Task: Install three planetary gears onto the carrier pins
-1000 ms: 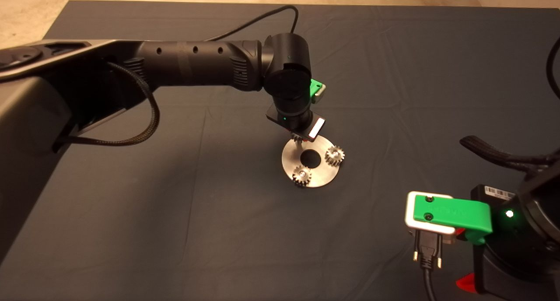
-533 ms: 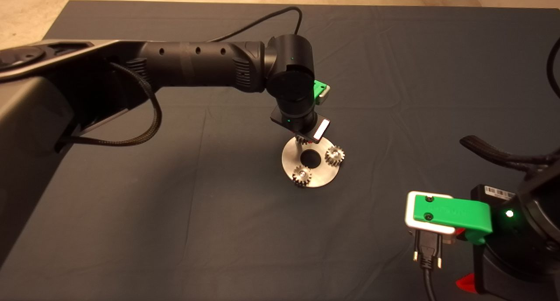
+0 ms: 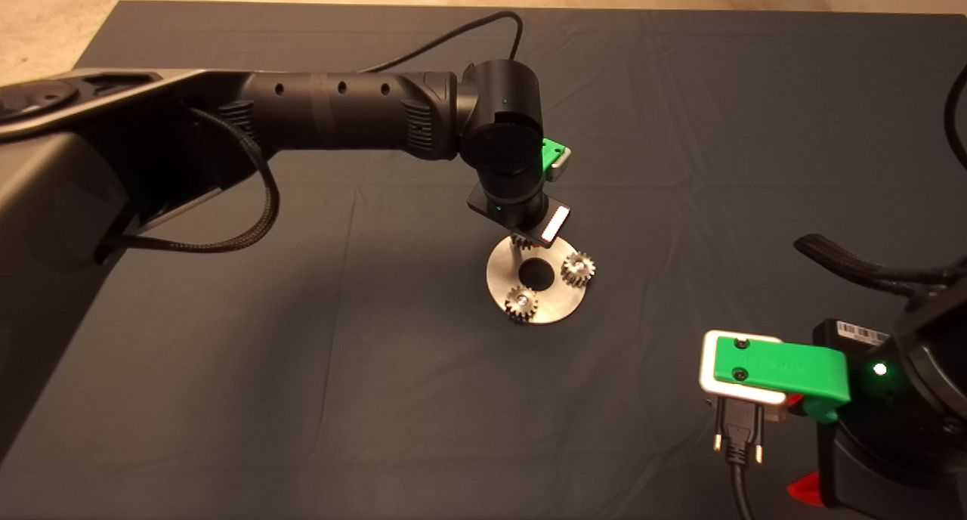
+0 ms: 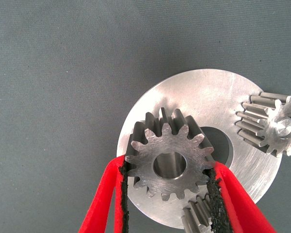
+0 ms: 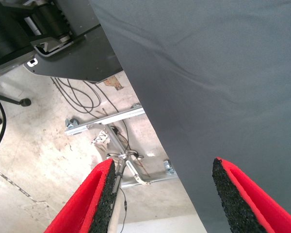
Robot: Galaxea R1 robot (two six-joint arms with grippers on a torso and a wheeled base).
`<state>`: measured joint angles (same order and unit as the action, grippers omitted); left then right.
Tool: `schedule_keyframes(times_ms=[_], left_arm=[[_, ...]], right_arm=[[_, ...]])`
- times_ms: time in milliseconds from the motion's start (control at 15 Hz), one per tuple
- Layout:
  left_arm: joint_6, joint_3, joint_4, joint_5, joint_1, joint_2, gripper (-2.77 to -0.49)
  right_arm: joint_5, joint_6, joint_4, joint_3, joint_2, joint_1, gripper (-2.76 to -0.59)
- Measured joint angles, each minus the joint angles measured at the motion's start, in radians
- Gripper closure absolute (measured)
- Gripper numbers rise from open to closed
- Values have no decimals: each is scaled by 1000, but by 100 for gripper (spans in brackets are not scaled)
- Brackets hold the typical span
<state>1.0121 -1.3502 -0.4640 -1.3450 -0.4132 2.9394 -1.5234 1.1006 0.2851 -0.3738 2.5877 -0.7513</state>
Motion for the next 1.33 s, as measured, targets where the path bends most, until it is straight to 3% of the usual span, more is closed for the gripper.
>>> schedule_keyframes(times_ms=[1333], left_arm=[[-34, 2, -8, -15, 11, 0, -82]], right_arm=[[5, -4, 0, 0, 11, -14, -147]])
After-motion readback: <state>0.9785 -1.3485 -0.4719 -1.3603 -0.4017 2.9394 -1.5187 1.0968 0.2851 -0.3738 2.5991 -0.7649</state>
